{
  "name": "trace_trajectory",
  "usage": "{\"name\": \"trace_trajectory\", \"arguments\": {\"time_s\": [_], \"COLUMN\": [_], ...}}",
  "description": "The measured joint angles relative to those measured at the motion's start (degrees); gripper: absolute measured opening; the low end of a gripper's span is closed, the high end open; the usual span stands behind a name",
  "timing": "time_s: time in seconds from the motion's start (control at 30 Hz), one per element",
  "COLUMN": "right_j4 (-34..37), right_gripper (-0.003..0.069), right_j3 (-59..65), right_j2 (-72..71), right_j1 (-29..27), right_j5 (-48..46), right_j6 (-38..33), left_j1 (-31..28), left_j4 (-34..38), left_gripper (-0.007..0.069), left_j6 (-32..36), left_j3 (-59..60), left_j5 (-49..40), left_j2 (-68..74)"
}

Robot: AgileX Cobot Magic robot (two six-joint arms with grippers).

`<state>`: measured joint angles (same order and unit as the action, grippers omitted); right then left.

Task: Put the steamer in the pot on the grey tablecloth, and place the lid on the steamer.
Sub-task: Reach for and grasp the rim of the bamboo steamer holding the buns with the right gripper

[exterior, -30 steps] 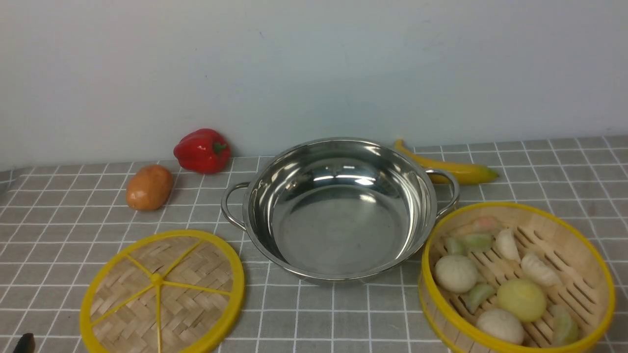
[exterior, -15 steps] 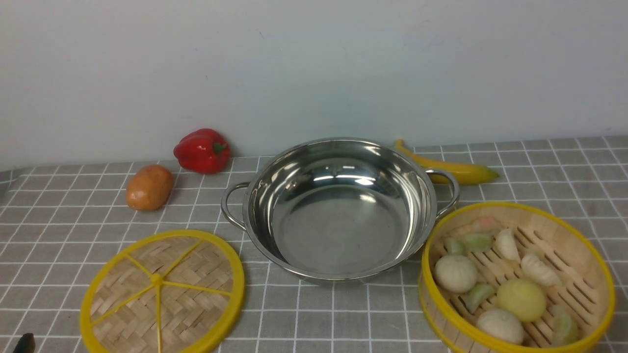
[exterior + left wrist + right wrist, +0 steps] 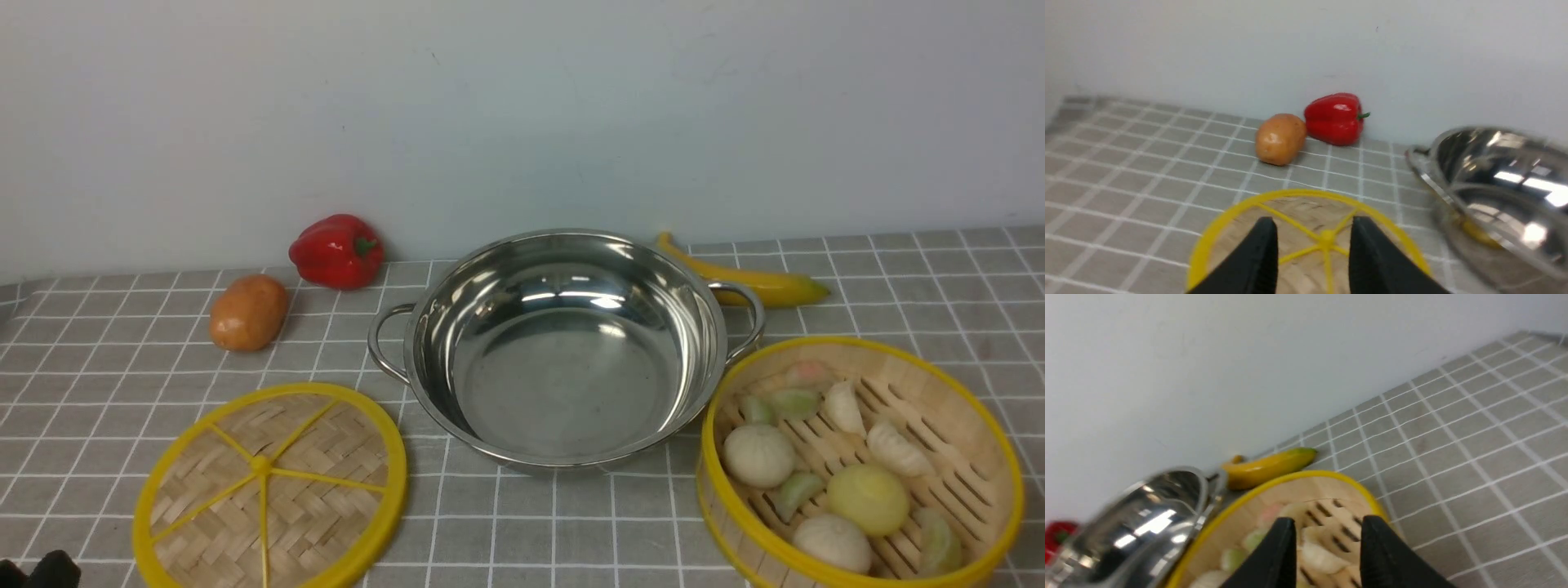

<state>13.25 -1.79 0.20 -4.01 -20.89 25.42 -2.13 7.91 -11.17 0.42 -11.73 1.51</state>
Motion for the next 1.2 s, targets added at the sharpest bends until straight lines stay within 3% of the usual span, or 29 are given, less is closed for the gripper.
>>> {"name": "trace_trajectory", "arguments": {"time_s": [0.23, 0.6, 0.73, 0.87, 0.97, 1.0, 1.07, 1.2], "right_j4": [9.62, 14.61, 18.51, 23.11, 21.49, 17.74, 12.37, 4.23], "right_gripper": [0.0242, 0.0242, 0.0242, 0.0242, 0.0242, 0.0242, 0.0242, 0.0242], "right_j3": [0.00, 0.00, 0.00, -1.80, -4.49, -7.21, -10.92, -19.69], "right_j2": [0.00, 0.00, 0.00, 0.00, -0.06, 0.11, 1.51, 7.94], "right_j1": [0.00, 0.00, 0.00, 0.15, 0.49, 0.49, 0.49, 0.49], "right_j5": [0.15, 5.45, 11.22, 28.28, 37.00, 38.97, 35.82, 22.85], "right_j6": [1.43, 2.83, 2.91, 2.80, 0.77, -2.22, -5.41, -8.08], "left_j1": [0.00, 0.00, 0.00, 0.00, 0.00, 0.00, 0.00, 0.00], "left_j4": [18.46, 22.86, 25.76, 30.22, 29.41, 25.36, 20.40, 12.18], "left_gripper": [0.0243, 0.0243, 0.0243, 0.0243, 0.0243, 0.0243, 0.0243, 0.0243], "left_j6": [-9.24, -10.26, -10.31, -10.31, -9.56, -6.97, -4.02, -1.25], "left_j3": [0.00, 0.00, 0.00, -0.14, -1.81, -4.49, -7.76, -15.60], "left_j5": [0.00, 0.85, 4.79, 18.25, 26.68, 31.59, 32.23, 24.01], "left_j2": [0.00, 0.00, 0.00, 0.00, 0.00, 0.35, 1.60, 6.70]}}
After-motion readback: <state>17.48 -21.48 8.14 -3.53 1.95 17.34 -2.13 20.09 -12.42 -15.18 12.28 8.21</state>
